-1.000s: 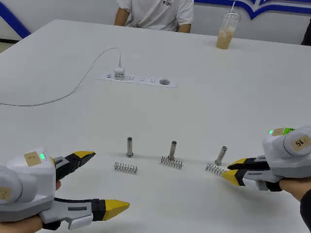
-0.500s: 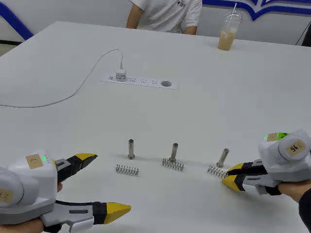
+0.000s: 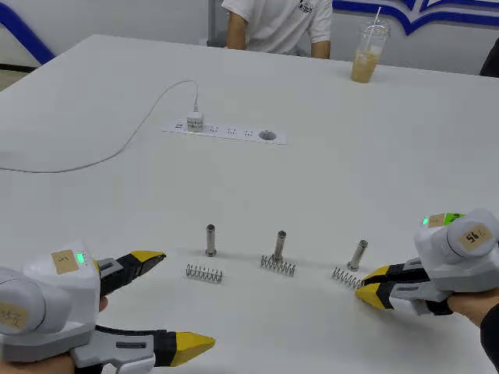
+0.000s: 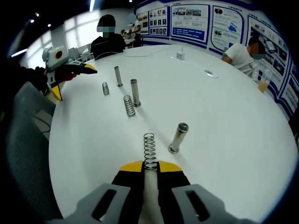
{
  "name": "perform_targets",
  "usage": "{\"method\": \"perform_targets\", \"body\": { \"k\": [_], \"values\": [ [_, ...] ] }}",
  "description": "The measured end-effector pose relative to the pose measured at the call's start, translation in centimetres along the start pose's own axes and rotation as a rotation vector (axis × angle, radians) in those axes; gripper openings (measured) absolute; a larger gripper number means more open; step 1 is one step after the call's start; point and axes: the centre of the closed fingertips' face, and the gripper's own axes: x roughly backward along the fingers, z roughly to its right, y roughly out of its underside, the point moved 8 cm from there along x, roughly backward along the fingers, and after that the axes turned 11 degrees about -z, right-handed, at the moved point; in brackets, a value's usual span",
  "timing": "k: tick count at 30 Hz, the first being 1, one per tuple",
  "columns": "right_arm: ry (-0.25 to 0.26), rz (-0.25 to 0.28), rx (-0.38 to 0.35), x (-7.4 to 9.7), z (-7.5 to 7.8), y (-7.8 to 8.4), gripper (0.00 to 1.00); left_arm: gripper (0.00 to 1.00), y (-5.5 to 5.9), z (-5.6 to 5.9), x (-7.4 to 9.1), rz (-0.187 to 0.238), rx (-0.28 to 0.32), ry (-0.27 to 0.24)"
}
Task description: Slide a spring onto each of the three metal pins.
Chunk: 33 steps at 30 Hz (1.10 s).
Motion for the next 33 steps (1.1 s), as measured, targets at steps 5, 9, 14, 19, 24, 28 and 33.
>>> {"method": "perform_targets", "body": {
  "k": [5,9,14,19,24,28,33],
  "values": [
    [-0.007,0.003,0.013,0.5,-0.5,-0.3,0.11,0.82,-0.5,0.6,-0.6,-0.001,-0.025,0.038],
    [-0.022,-0.002,0.036,0.8,-1.2,-0.8,0.11,0.81,-1.0,1.3,-1.4,-0.010,-0.062,0.081],
    [-0.036,-0.003,0.070,1.0,-2.0,-1.6,0.11,0.78,-1.5,1.6,-2.3,-0.014,-0.090,0.120],
    [-0.053,-0.006,0.102,0.9,-2.8,-2.3,0.11,0.76,-2.3,1.9,-3.2,-0.016,-0.121,0.152],
    [-0.070,-0.007,0.134,1.0,-3.6,-3.0,0.11,0.74,-2.9,2.2,-4.1,-0.019,-0.146,0.185],
    [-0.084,-0.011,0.159,0.9,-4.3,-3.6,0.11,0.71,-3.3,2.3,-4.8,-0.019,-0.158,0.203],
    [-0.107,-0.016,0.196,0.7,-5.1,-4.4,0.11,0.68,-3.8,2.4,-5.5,-0.022,-0.174,0.216]
  ]
}}
